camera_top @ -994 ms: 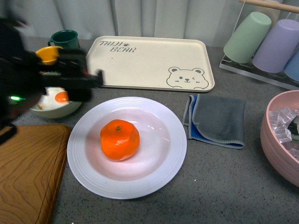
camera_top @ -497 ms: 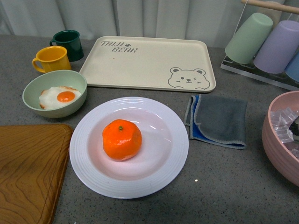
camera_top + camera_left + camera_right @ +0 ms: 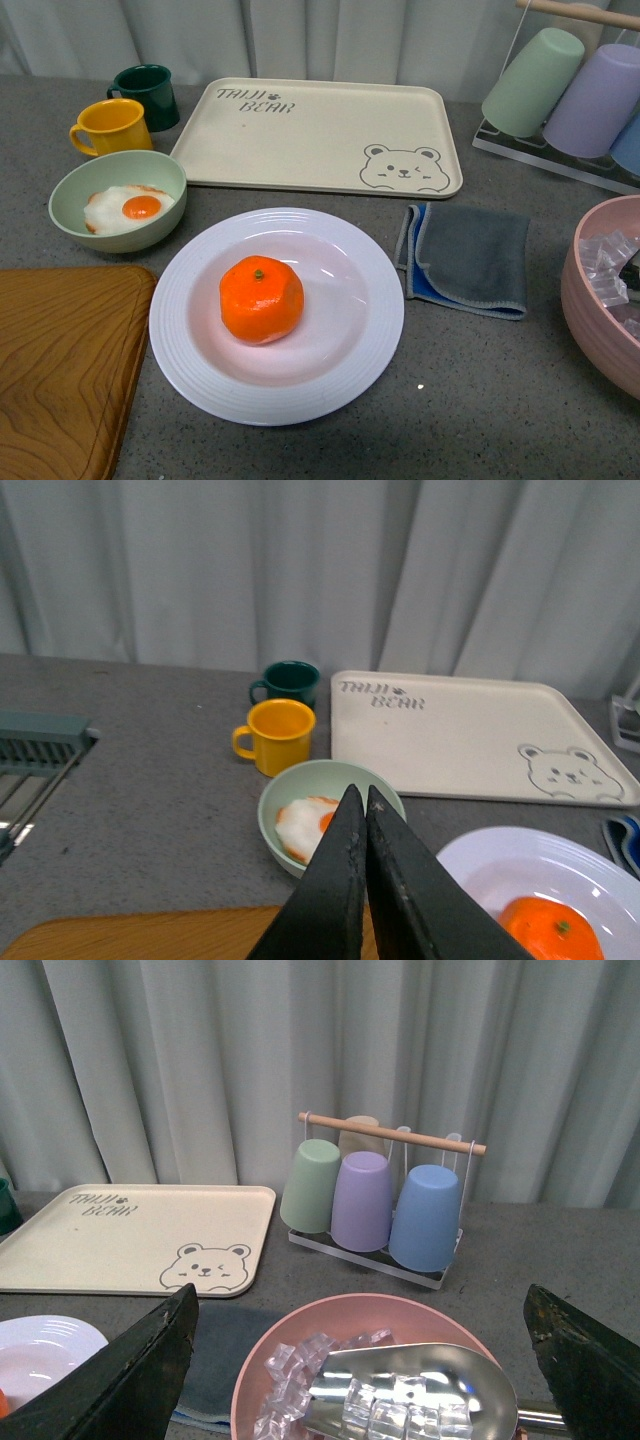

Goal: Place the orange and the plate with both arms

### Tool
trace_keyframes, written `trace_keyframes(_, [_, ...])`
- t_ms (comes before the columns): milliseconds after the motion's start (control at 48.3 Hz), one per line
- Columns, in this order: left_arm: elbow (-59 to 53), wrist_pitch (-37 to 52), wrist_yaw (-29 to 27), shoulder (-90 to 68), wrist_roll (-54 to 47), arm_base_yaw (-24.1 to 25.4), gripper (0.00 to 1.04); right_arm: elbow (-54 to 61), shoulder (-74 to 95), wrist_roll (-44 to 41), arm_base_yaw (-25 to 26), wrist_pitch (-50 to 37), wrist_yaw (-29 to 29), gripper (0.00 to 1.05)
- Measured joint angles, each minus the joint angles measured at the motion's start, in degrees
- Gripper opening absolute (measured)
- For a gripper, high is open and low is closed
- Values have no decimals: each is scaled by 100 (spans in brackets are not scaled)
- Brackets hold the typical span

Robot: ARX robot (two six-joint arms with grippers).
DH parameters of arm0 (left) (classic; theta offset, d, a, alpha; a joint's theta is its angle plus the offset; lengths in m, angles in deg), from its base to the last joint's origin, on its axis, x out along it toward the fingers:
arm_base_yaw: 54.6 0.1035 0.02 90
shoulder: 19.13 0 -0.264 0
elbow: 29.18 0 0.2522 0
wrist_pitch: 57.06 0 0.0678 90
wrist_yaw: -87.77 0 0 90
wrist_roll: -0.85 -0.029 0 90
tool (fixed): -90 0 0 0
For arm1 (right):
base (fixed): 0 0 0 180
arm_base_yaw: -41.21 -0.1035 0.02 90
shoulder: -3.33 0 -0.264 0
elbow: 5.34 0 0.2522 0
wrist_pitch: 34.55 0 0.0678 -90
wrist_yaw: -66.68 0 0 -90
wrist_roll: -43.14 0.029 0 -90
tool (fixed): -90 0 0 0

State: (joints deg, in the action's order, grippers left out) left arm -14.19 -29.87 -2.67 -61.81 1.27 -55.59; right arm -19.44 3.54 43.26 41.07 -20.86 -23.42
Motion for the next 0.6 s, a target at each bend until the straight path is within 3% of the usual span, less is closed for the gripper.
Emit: trace_keyframes(600, [-7, -1941, 35, 2127, 0, 85, 4, 0, 0, 0, 0, 0, 2, 95])
